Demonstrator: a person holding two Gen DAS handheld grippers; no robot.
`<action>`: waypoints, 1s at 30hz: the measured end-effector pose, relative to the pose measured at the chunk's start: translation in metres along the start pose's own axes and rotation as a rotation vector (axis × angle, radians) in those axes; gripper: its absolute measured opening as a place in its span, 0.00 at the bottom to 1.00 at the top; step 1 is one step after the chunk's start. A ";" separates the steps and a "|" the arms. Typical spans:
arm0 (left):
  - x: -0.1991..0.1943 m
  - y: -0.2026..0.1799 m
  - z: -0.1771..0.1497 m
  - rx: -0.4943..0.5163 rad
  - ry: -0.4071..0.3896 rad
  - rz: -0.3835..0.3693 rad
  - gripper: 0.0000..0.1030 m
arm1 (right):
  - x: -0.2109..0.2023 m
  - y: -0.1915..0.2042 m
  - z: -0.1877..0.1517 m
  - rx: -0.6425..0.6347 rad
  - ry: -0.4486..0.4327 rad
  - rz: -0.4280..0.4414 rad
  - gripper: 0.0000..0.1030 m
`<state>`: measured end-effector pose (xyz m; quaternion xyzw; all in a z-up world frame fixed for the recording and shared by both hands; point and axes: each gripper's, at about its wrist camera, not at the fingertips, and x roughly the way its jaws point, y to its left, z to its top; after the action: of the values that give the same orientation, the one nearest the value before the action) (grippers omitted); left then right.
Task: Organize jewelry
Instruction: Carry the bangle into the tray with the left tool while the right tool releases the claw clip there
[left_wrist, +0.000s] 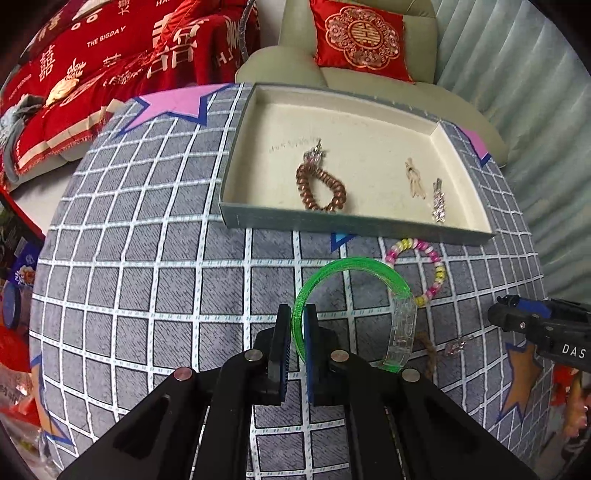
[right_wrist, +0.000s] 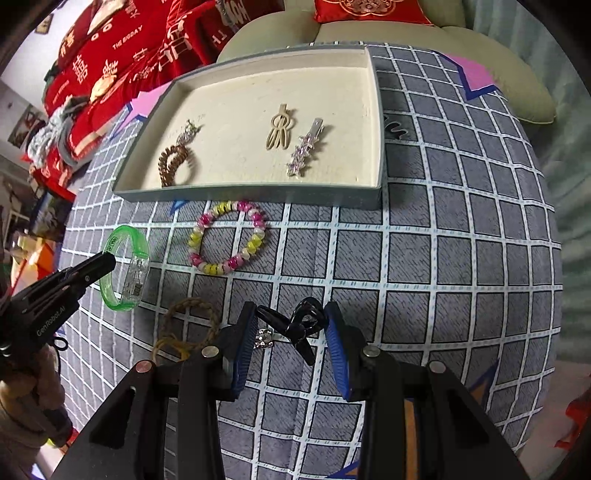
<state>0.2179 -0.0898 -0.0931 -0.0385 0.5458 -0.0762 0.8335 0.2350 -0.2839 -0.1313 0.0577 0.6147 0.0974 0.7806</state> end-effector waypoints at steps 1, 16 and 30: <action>-0.002 0.000 0.002 0.000 -0.005 -0.001 0.16 | -0.004 -0.001 0.002 0.003 -0.005 0.004 0.39; -0.011 -0.012 0.053 0.009 -0.071 -0.007 0.16 | -0.022 -0.002 0.066 0.010 -0.076 0.035 0.39; 0.028 -0.038 0.105 -0.010 -0.074 0.016 0.16 | 0.005 -0.021 0.134 0.035 -0.090 0.051 0.39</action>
<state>0.3214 -0.1342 -0.0704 -0.0413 0.5153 -0.0653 0.8535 0.3682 -0.2995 -0.1082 0.0913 0.5788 0.1035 0.8037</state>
